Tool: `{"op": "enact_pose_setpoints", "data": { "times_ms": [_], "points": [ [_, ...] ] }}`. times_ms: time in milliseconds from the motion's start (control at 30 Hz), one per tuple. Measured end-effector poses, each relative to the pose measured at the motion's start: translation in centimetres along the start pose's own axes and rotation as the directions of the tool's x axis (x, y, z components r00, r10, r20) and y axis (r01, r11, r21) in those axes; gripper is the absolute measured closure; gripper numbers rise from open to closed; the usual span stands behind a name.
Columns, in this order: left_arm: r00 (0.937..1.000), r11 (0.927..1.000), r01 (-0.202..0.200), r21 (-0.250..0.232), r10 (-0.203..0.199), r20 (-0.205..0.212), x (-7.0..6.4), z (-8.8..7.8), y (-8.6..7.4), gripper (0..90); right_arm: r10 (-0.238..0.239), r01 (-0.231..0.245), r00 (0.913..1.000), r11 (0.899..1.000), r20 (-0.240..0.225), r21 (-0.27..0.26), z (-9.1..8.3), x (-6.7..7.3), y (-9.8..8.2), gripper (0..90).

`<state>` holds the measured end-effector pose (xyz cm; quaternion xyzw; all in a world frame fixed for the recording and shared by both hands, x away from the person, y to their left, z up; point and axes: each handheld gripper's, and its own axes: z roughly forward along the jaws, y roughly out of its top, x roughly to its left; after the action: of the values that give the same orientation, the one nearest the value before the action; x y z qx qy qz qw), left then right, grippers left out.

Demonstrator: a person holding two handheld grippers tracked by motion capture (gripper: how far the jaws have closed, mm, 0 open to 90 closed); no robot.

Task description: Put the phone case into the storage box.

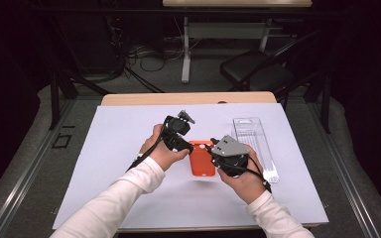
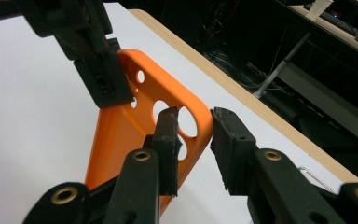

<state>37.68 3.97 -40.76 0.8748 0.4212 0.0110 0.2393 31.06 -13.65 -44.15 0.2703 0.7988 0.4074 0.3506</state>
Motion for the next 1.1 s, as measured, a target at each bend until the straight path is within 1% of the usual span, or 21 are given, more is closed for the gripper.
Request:
{"op": "enact_pose_setpoints", "data": {
  "times_ms": [167,533,700,933,1100],
  "points": [
    [0.9999,0.9999,-0.01,0.003,0.01,-0.006,-0.09,0.11,0.0,83.5,-0.006,0.006,0.9999,1.0,0.009,0.015,-0.06,-0.07,0.18,74.9],
    [0.9999,0.9999,-0.009,0.008,0.009,-0.007,-0.17,0.16,0.01,83.5,-0.009,0.009,0.9998,0.999,0.015,0.036,-0.16,0.11,0.45,79.2],
    [0.9999,0.9999,-0.012,0.009,0.012,-0.007,-0.2,0.19,0.0,83.4,-0.018,0.017,0.9996,0.999,0.022,0.043,-0.17,0.19,0.5,79.9],
    [0.9999,0.9999,-0.011,0.004,0.011,-0.004,-0.23,0.15,0.03,83.3,-0.02,0.019,0.9995,0.999,0.025,0.043,-0.21,0.14,0.51,80.3],
    [0.9999,0.9999,-0.011,0.001,0.011,-0.004,-0.29,0.12,0.03,83.2,-0.031,0.03,0.999,0.999,0.031,0.042,-0.21,0.08,0.55,80.5]
  ]
}}
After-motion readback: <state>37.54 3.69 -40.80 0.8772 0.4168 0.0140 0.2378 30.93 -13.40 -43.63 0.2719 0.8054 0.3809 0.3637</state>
